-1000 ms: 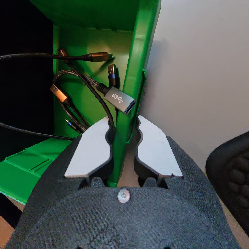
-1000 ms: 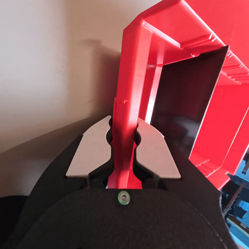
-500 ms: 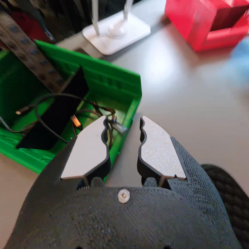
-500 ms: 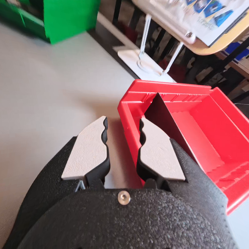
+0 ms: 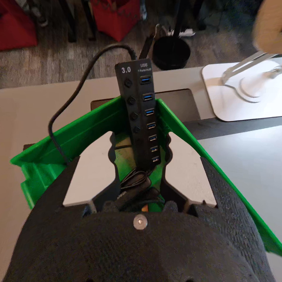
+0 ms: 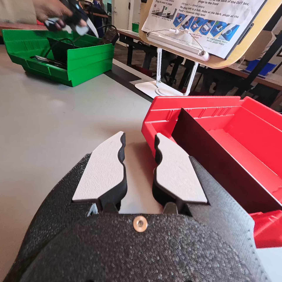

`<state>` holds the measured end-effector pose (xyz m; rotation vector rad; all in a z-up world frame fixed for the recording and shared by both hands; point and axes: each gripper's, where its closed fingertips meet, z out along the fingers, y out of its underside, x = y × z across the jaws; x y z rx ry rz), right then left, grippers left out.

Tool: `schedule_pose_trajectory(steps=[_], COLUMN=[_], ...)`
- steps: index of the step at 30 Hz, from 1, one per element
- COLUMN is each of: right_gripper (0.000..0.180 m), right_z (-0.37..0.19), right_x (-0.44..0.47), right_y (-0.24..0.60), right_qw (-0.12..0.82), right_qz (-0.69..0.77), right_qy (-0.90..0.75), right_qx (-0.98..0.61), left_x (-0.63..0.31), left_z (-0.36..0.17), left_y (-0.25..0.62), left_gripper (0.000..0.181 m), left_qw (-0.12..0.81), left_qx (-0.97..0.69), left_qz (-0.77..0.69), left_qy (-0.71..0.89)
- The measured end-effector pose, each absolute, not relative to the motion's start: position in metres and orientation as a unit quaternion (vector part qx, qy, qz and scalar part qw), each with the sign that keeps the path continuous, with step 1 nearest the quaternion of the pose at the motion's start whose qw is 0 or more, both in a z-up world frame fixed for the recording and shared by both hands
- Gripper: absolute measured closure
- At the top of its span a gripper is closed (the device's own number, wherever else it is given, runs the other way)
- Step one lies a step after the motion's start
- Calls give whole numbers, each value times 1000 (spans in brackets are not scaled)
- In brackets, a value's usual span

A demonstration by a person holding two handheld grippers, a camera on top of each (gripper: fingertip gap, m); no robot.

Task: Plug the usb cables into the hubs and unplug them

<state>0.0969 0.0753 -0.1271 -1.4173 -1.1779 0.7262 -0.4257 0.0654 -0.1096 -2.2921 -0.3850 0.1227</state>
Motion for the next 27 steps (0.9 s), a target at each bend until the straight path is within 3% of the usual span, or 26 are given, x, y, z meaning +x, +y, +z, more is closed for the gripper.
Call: schedule_pose_trajectory(steps=[9, 11, 16, 20, 27], right_gripper=[144, 144, 146, 146, 146], right_z=[-119, -120, -121, -118, -117], right_x=[97, 97, 98, 98, 92], right_y=[70, 68, 68, 65, 58], right_qw=[540, 538, 541, 546, 542], right_qz=[345, 345, 334, 339, 351], right_qy=[-486, -489, -494, -493, -495], right_qx=[-595, -594, -593, -587, -581], left_x=[-434, -429, -436, -433, -398], left_z=[-170, -173, -167, -129, -10], left_y=[87, 89, 86, 79, 55], left_gripper=[105, 120, 122, 123, 124], left_qw=[249, 237, 258, 313, 428], left_qx=[-953, -957, -951, -938, -897], left_qz=[58, 44, 66, 85, 108], left_qy=[-161, -163, -155, -121, -23])
